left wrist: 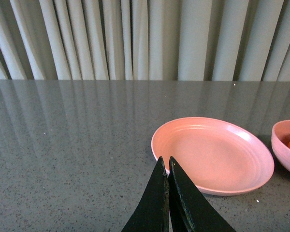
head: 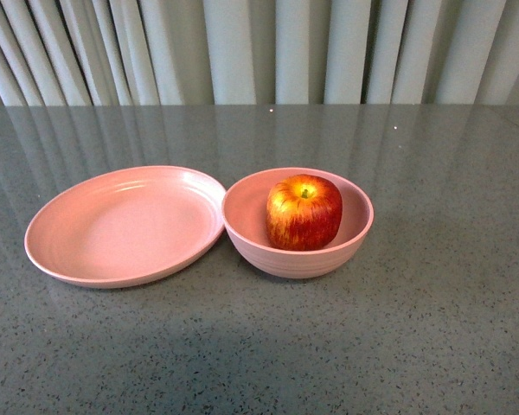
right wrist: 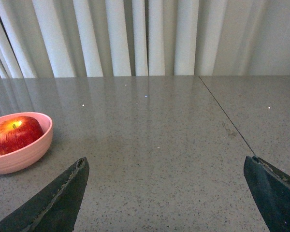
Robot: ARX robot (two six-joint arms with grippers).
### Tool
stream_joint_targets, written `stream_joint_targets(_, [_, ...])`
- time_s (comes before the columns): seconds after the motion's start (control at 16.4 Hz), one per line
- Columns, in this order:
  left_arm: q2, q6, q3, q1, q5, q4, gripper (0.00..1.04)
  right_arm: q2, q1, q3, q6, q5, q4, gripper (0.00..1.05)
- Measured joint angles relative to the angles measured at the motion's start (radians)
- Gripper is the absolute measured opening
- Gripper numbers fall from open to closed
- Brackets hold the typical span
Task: Move apple from plate to bowl
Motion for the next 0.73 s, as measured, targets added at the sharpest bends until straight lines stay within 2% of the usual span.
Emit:
stream_joint_targets(0.3, [-0.080,0.000,0.000,0.000,0.000,-0.080,0.01,0.000,0.000,0.000,0.000,0.000,0.000,0.98])
stream_joint_targets(0.36, [-0.165,0.000,0.001,0.000,0.001,-0.219,0.01,0.000,0.000,0.000,0.000,0.000,0.000,0.98])
stream_joint_targets(0.43, [-0.238,0.000,0.001,0.000,-0.002,-0.258,0.01,0.000,0.000,0.000,0.000,0.000,0.000,0.98])
stream_joint_targets(0.73, [-0.241,0.000,0.001,0.002,-0.001,-0.255,0.01,0.000,0.000,0.000,0.000,0.000,0.000,0.98])
